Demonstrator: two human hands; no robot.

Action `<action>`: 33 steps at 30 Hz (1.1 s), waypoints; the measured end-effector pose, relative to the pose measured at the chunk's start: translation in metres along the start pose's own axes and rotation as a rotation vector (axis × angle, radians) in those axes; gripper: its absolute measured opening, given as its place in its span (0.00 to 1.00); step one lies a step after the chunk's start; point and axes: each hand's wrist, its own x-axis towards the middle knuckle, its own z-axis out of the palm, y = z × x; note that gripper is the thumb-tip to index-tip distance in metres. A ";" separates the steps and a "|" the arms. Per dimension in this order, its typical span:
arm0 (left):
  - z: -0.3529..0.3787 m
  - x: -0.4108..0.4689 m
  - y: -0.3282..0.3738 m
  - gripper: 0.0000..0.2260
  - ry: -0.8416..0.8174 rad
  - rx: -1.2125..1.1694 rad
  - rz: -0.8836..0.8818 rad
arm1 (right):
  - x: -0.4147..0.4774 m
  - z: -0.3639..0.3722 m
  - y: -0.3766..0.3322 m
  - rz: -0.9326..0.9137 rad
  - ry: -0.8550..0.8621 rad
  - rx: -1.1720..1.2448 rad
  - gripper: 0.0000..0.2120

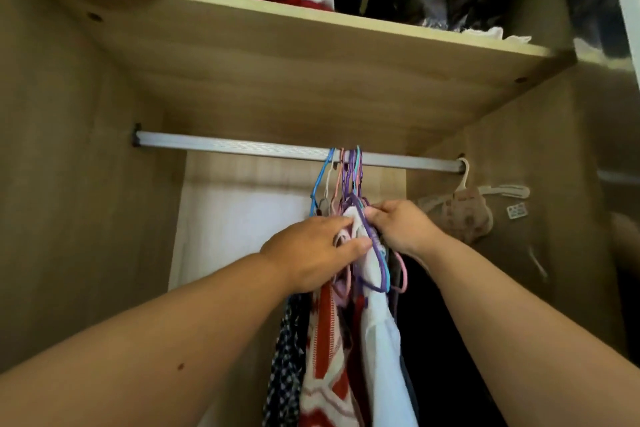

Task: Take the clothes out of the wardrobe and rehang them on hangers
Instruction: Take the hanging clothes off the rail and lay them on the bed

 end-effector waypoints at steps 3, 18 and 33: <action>-0.013 -0.016 -0.015 0.31 0.033 -0.050 -0.052 | 0.000 0.027 -0.016 -0.030 -0.046 0.106 0.07; -0.107 -0.079 -0.080 0.26 0.037 0.128 -0.222 | 0.004 0.129 -0.113 -0.056 -0.119 0.168 0.13; -0.114 -0.117 -0.086 0.23 0.034 0.314 -0.213 | 0.002 0.140 -0.124 0.243 0.028 -0.024 0.13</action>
